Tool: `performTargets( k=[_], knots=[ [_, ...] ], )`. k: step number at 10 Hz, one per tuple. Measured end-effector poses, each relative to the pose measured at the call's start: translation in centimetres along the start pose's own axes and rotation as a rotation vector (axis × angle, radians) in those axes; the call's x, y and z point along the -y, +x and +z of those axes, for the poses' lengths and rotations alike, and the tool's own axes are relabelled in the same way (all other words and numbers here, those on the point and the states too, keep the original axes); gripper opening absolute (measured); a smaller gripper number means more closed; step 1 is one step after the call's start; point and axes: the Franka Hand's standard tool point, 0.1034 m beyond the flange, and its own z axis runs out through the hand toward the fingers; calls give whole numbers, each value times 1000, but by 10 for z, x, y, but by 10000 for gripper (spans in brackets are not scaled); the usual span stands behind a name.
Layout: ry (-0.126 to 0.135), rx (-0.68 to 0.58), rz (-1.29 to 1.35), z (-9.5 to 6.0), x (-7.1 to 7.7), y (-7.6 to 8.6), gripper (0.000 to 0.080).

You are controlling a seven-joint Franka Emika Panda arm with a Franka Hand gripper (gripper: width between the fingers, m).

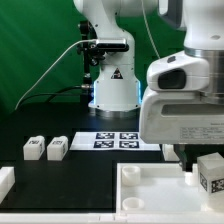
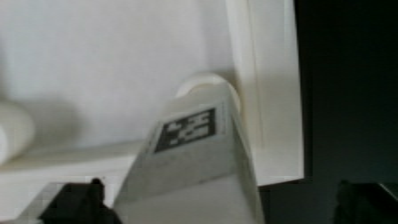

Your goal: Assemble one leg

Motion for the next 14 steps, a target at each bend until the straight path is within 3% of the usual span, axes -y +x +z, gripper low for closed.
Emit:
performTargets(
  k=[2,3,4,8,10,12,14],
  knots=[
    [0,0,39,0,-1,0,400],
    [0,0,49,0,-1,0,400],
    [0,0,98,0,-2,0,291],
    [0,-9,766,2,-7,-1,291],
    [24,-36,1032,2,-9,-5,291],
    [22,-46,1338,2,-9,-8,292],
    [15,-53,1329,2,-9,-8,292]
  ],
)
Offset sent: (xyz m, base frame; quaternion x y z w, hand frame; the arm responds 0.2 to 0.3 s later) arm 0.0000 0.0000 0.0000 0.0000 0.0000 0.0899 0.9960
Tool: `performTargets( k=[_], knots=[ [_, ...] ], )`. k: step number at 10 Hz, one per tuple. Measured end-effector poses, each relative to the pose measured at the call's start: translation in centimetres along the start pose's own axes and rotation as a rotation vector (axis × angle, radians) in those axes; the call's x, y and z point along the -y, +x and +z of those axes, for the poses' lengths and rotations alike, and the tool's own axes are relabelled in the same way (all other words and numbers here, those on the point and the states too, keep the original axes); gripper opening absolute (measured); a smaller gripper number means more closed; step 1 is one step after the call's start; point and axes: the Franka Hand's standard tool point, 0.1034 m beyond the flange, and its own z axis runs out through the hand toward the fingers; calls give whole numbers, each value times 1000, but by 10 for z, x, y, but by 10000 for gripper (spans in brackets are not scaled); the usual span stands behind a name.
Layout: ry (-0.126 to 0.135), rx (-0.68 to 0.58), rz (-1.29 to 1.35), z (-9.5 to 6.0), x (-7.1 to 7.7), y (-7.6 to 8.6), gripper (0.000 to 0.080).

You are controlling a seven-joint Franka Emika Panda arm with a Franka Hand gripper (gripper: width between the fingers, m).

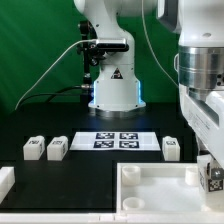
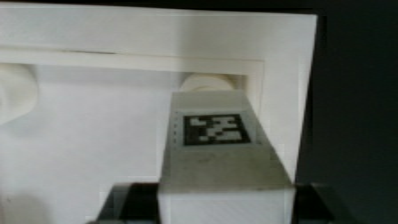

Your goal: Assemble one leg

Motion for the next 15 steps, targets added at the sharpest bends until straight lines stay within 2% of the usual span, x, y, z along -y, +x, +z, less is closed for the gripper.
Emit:
performTargets(
  k=[1,2,3,4,6,9,10,11,13,15],
  knots=[
    [-1,1,-23,1,0,-1,363],
    [-1,1,-25,1,0,-2,540],
    [-4,-11,-198,-2,1,-4,540],
    [2,-23,-408,-6,5,-6,630],
    [3,-25,-602,-7,6,-7,646],
    [0,-27,-876,-5,6,-6,649],
    [19,-44,-1040,1,8,-2,649],
    [24,-55,-1161,8,7,1,649],
    [23,-54,-1206,9,6,1,649],
    [24,-54,-1180,9,6,1,401]
  ],
)
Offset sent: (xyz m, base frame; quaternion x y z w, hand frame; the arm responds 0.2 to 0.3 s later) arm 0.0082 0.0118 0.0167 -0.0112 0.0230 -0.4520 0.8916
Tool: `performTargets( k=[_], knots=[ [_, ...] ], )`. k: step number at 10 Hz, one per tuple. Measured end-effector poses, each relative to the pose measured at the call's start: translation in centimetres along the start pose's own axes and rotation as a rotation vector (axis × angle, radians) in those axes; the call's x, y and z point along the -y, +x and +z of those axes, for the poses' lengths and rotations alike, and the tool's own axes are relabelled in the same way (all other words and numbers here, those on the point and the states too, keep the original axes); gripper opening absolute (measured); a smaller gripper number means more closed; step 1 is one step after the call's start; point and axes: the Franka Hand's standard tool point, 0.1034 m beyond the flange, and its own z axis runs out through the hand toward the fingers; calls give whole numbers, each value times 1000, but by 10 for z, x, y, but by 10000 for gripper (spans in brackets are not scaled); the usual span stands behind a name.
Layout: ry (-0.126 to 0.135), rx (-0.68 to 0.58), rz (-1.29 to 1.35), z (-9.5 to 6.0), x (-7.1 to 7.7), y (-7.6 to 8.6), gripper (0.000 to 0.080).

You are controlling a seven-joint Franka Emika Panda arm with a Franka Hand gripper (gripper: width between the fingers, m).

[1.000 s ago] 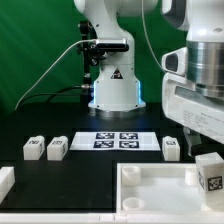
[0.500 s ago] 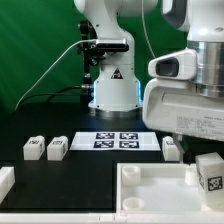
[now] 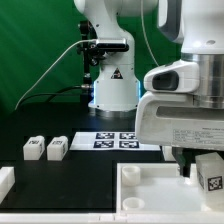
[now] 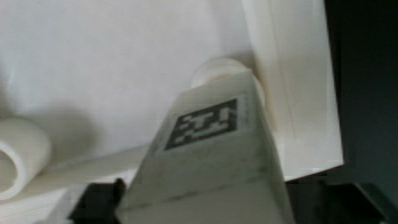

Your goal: Assemble one leg

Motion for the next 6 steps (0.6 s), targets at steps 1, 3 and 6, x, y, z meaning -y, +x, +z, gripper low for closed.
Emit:
performTargets(
  k=[1,3,6],
  knots=[
    [4,2,96,0,1,0,401],
    [2,4,240,1,0,-1,292],
    [5,27,718,2,0,-5,292]
  ],
)
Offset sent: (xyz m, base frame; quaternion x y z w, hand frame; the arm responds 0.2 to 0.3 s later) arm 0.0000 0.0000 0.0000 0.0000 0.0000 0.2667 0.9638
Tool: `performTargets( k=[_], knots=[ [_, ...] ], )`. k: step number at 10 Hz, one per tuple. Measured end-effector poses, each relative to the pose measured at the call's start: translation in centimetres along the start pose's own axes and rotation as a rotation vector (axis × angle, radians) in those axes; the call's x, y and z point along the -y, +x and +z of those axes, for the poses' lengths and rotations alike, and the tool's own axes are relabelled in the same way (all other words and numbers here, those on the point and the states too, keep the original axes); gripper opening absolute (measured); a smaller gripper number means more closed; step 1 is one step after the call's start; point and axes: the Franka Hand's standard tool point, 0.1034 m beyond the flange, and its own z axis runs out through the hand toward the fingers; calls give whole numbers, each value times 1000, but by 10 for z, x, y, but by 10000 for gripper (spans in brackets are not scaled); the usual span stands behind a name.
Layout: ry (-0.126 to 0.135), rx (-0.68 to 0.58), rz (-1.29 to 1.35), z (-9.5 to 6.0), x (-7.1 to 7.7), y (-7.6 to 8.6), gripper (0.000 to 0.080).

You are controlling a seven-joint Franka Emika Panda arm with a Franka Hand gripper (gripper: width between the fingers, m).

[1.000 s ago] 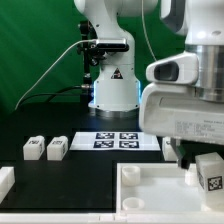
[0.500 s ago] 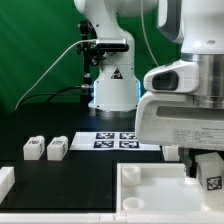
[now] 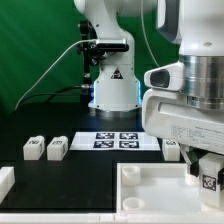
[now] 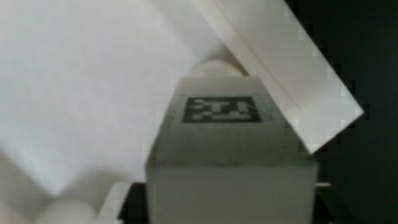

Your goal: Assemble one leg

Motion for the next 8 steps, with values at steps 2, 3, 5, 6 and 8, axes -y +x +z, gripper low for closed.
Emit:
performTargets(
  k=[2,3,5,6,8],
  knots=[
    [-10,-5,415,-1,1,-8,292],
    [0,0,582,-1,0,-7,293],
    [10,-9,581,0,-1,-5,302],
    [10,-9,575,0,-1,-5,302],
    [3,-14,413,0,0,-11,495]
  ],
)
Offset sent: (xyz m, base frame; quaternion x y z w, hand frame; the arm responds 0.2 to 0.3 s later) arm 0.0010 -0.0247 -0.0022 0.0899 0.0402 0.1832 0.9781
